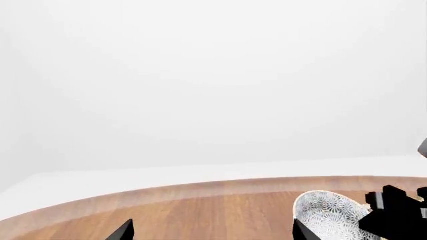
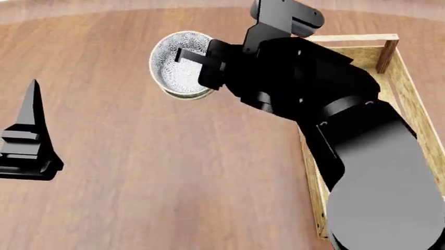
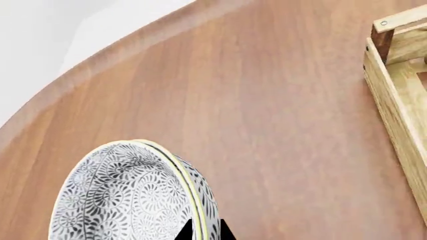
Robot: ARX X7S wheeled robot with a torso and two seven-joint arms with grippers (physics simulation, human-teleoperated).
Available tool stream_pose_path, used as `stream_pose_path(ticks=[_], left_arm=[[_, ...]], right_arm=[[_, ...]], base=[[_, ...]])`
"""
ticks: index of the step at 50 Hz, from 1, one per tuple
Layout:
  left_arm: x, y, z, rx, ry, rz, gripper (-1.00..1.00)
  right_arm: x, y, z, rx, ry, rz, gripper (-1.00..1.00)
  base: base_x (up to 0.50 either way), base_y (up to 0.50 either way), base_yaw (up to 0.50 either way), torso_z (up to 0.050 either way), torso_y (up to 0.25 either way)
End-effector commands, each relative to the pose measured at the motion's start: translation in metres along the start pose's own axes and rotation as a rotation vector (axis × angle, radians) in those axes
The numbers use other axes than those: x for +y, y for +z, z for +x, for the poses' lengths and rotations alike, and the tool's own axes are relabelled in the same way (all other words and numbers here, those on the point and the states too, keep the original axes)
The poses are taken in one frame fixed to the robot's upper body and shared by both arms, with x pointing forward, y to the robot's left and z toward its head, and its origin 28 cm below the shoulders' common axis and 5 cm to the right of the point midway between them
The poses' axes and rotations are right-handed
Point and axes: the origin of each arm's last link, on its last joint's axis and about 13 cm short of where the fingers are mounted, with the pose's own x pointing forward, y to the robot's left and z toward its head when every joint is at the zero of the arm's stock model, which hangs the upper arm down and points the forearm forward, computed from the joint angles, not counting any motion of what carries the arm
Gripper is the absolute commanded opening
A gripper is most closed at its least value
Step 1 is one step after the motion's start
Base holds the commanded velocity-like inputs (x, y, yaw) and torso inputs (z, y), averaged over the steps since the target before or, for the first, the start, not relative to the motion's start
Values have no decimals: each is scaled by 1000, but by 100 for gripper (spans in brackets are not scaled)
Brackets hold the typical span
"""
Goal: Stack the right bowl on the left bowl and place them in the tray.
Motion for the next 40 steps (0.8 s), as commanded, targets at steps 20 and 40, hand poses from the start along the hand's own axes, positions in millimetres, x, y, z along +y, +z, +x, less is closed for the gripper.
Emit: stream_pose_path(ticks=[20,40], left_arm=[[0,-7,2,13,-2,2,100],[0,-7,2,17,-7,5,100]], right_arm=[[-78,61,-47,-272,-175,416,-100],[-131,53,-59,-308,-278,634,-100]], base=[[0,0,0,0,1],[0,0,0,0,1]])
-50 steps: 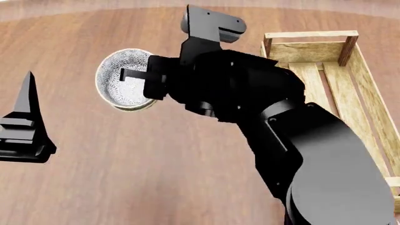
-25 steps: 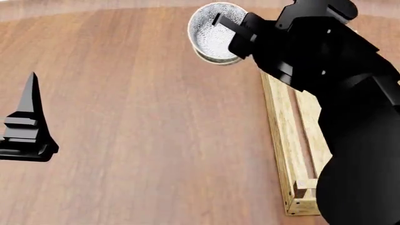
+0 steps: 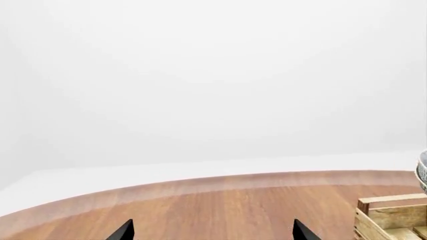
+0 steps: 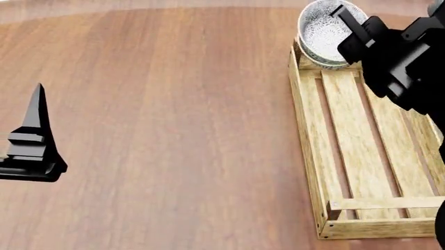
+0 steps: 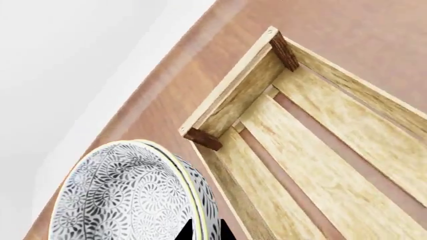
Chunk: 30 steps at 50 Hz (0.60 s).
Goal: Stack the right bowl on the left bowl and place them in the tray.
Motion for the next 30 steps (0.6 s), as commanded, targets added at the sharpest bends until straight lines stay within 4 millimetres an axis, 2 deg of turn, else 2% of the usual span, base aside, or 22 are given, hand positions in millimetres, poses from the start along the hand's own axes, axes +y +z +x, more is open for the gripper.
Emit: stream_pose_path(ticks=[1,15,21,30], left_arm=[[0,0,0,2,-4,2,100],[0,0,0,3,-4,3,100],[-1,-2,1,6,-7,3,100],[-1,-1,0,6,-8,2,100]], right_arm=[[-25,18,-2,-45,-32,164,-100],[-45,24,-2,-65,-72,263,-100],[-48,22,-1,-55,-81,281,-100],[-52,20,0,-18,-52,398,-100]], base=[[0,0,0,0,10],[0,0,0,1,1],[0,0,0,0,0],[0,0,0,0,1]])
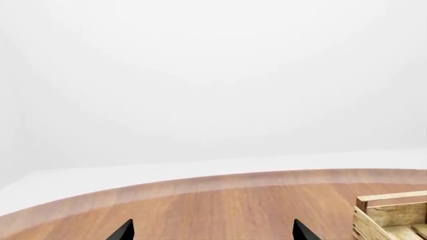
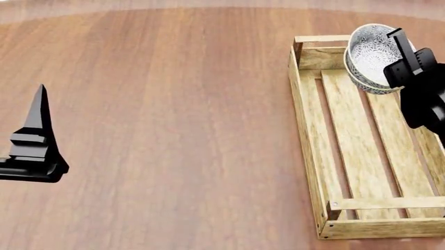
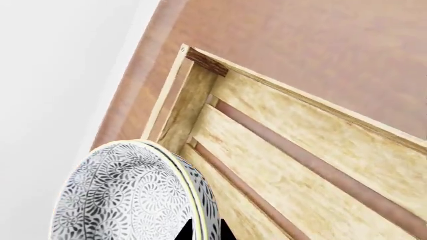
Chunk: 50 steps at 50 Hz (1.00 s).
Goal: Stack the right bowl on the left bowl and place them in the tray.
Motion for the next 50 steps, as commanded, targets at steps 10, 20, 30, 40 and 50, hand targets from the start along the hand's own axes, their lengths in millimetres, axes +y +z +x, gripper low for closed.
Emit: stream_pose_path(ticks=[10,20,30,40,50], left_arm=[[0,-1,0,4,-1,-2,100],[0,1,0,3,2,-5,100],[-1,1,0,2,0,-5,100],[-2,-2,1,12,7,23,100],[-2,-2,0,9,0,8,100]], right_arm=[[0,9,-3,16,9,163,-100],[7,10,-5,-14,-25,103,-100],[16,7,-8,-18,-50,16,-100],[11,3,-5,-5,-58,13,-100],[8,1,-2,-4,-69,17,-100]], base=[[0,0,0,0,1],[0,0,0,0,0],[0,0,0,1,1],[0,0,0,0,-64],[0,0,0,0,-138]])
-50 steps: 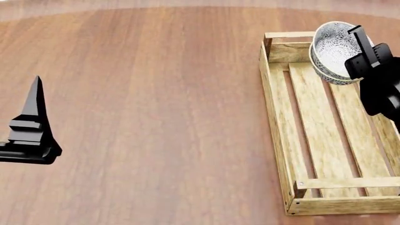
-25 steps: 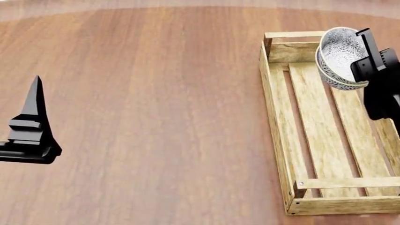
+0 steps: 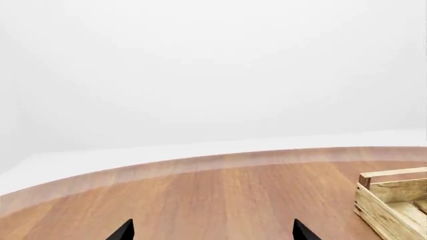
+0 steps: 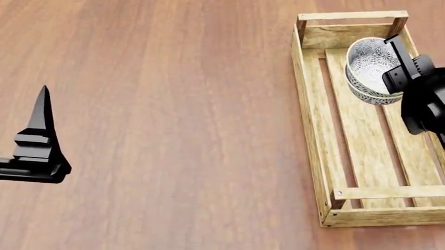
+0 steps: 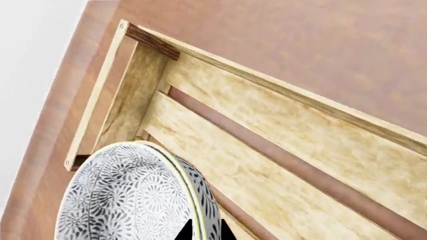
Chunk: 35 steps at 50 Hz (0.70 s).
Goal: Stack the right bowl on the left bowl and place them in the tray.
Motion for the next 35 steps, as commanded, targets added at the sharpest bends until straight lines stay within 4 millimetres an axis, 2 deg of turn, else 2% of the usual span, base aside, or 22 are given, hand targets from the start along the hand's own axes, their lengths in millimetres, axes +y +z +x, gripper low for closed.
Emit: stream_pose_path(ticks=[1,8,19,29,35], left_arm=[[0,-1,0,0,-1,-7,100],[0,-2,-1,-1,-3,-15,100],[2,-4,-1,0,0,-17,100],[2,-3,-3,-4,-3,-14,100],[3,-5,-3,-2,-3,-15,100]], right_arm=[[3,3,-2,-13,27,26,-100],[1,-1,1,-6,-9,-7,-100],[-16,-20,16,21,-65,-10,-100],[-22,-23,21,18,-87,0,-100],[-24,-22,25,-36,-15,33,-100]], base=[[0,0,0,0,0],[0,0,0,0,0],[0,0,0,0,0],[0,0,0,0,0],[0,0,0,0,0]])
